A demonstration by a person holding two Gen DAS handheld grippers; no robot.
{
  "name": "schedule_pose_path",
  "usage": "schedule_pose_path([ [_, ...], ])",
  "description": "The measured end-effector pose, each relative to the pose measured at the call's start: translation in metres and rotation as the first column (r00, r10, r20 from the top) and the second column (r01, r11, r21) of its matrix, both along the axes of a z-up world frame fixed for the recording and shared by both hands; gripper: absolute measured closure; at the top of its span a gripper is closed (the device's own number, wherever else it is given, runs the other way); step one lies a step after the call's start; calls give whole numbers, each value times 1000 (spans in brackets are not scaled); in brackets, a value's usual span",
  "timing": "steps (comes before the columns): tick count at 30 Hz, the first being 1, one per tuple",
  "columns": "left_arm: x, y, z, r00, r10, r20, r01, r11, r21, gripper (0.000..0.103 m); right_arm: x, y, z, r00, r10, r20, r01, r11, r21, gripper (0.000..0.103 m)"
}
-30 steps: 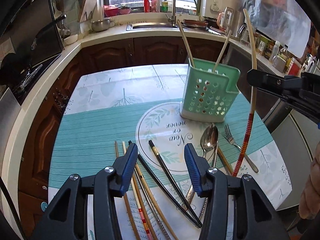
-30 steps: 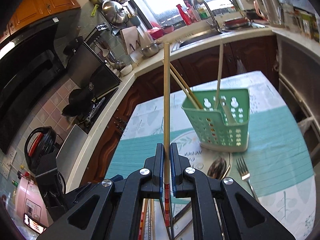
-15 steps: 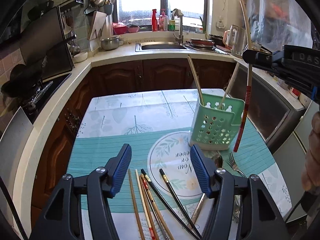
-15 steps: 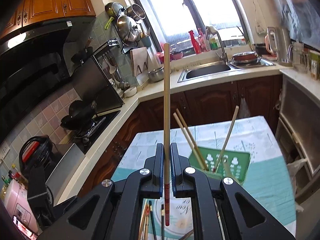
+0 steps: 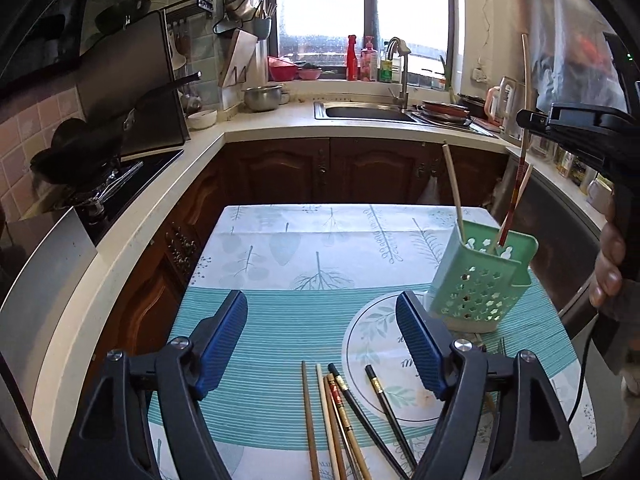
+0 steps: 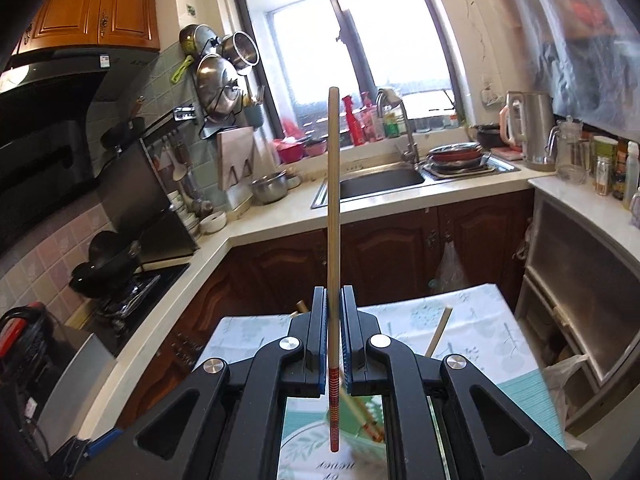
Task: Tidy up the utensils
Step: 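Lift the red-striped chopstick and drop it into the green holder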
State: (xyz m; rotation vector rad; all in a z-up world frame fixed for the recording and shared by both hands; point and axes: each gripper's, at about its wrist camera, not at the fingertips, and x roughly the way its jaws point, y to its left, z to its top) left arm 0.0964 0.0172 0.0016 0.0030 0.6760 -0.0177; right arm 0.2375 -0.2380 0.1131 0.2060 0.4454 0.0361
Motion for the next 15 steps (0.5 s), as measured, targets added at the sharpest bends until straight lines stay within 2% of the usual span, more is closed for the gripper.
schedule_pose_path([
  [5, 2, 14, -16, 999, 36, -31, -36, 999, -11, 28, 34, 10, -36, 1000, -23, 5, 24, 993, -112, 97],
  [9, 5, 31, -29, 996, 64, -69, -68, 997, -46, 28, 58, 17, -83, 995, 16, -101, -31, 987, -156, 97],
  [12, 6, 43, -39, 992, 79, -102, -86, 994, -70, 28, 61, 20, -112, 986, 13, -167, -40, 987, -158, 97],
  [15, 7, 52, -49, 986, 81, -142, -96, 990, -101, 28, 57, 14, -133, 981, 17, -193, -46, 988, -146, 96],
])
